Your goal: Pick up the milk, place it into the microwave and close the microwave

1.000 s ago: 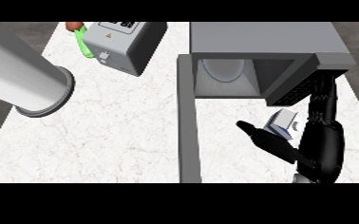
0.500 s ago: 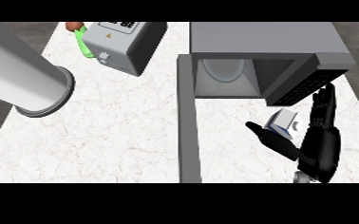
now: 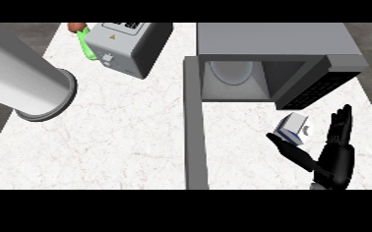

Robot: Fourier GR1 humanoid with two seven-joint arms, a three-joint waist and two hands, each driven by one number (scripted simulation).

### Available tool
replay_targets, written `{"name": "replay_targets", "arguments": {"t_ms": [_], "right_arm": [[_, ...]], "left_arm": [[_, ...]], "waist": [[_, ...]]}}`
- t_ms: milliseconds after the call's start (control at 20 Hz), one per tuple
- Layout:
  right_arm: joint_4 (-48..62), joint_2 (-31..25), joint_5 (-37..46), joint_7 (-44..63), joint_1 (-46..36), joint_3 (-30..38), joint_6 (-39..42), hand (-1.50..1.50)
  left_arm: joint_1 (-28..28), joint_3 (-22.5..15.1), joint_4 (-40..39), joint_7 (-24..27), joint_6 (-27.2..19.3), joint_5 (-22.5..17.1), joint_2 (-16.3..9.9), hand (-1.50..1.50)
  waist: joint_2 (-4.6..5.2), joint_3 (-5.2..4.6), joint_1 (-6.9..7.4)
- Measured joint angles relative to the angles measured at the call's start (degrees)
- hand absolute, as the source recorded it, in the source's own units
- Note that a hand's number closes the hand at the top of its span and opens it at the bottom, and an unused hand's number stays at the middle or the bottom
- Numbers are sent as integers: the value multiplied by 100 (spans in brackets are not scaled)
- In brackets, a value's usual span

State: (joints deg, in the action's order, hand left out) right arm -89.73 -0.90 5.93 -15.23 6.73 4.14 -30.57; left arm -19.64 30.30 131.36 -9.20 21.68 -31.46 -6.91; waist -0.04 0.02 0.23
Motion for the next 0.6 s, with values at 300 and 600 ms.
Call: {"name": "replay_targets", "arguments": {"t_ms": [300,600], "right_arm": [[937,-70,-470,-880,-95,426,354,-150],[1907,-48,-787,-1704,-282,686,663,-150]], "left_arm": [[-74,195,-10,52,258,-73,110,-150],[8,277,-8,-75,356,-83,202,-150]], "waist": [[0,0,7],[2,1,2]]}}
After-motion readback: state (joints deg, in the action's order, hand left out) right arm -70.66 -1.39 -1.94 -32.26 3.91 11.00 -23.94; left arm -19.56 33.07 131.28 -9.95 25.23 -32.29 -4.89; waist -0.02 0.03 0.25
